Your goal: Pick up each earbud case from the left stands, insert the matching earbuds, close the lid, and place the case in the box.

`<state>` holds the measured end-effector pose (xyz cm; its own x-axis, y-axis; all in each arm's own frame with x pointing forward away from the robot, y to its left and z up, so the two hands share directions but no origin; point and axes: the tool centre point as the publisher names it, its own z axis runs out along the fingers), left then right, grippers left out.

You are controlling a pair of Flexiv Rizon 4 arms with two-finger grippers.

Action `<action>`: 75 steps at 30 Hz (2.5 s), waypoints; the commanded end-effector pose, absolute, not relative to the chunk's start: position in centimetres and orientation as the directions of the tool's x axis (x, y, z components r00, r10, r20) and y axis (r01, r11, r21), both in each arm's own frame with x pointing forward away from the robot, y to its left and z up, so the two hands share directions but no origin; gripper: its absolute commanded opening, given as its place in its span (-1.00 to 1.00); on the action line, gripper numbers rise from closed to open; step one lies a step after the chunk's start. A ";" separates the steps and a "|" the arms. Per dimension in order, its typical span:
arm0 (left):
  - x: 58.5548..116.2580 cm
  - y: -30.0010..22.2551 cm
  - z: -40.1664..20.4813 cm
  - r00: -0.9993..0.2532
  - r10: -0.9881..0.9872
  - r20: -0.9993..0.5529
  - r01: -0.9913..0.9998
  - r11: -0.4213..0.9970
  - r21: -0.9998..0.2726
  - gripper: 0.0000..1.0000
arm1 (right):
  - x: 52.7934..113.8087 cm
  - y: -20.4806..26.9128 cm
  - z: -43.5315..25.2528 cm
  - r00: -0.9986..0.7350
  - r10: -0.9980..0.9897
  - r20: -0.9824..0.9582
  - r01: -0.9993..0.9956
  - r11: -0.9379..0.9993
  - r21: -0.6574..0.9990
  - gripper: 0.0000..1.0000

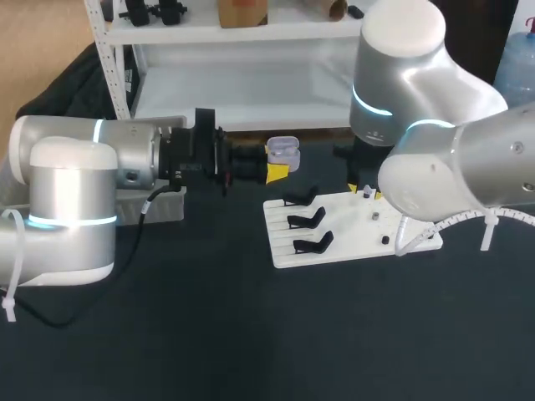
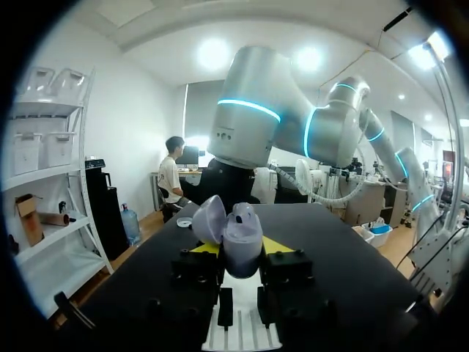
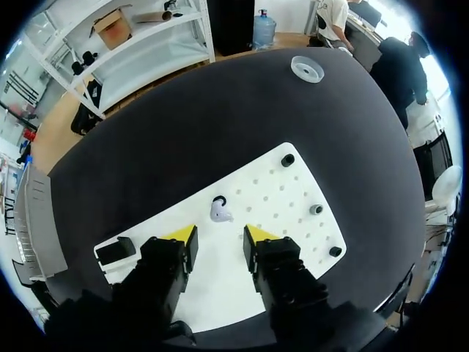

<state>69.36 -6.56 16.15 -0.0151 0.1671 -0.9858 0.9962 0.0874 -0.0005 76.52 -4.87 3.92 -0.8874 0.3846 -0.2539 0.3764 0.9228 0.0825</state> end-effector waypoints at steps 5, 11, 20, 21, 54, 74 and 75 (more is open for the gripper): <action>69.3 -6.6 16.1 -0.014 0.166 -0.986 0.996 0.091 0.001 -1.00 | 77.5 -4.7 3.1 -0.887 0.394 -0.239 0.387 0.919 0.079 -0.27; 69.3 -6.6 16.1 -0.014 0.166 -0.986 0.996 0.091 0.001 -1.00 | 78.0 -4.9 2.9 -0.884 0.401 -0.238 0.394 0.916 0.079 -0.32; 69.3 -6.6 16.1 -0.014 0.166 -0.986 0.996 0.091 0.001 -1.00 | 78.3 -5.0 2.7 -0.879 0.413 -0.237 0.408 0.910 0.072 -0.45; 69.3 -6.6 16.1 -0.014 0.166 -0.986 0.996 0.091 0.001 -1.00 | 78.3 -5.0 2.7 -0.879 0.414 -0.236 0.409 0.910 0.072 -0.47; 69.3 -6.6 16.1 -0.014 0.166 -0.986 0.996 0.091 0.001 -1.00 | 77.3 -5.8 4.7 -0.859 0.452 -0.240 0.453 0.890 0.056 -1.00; 69.3 -6.6 16.1 -0.014 0.166 -0.986 0.996 0.091 0.001 -1.00 | 70.2 -2.5 19.3 -0.958 0.069 -0.278 0.058 0.997 0.047 -1.00; 69.3 -6.6 16.1 -0.014 0.166 -0.986 0.996 0.091 0.001 -1.00 | 69.6 -2.0 19.9 -0.961 0.045 -0.273 0.034 0.998 0.045 -1.00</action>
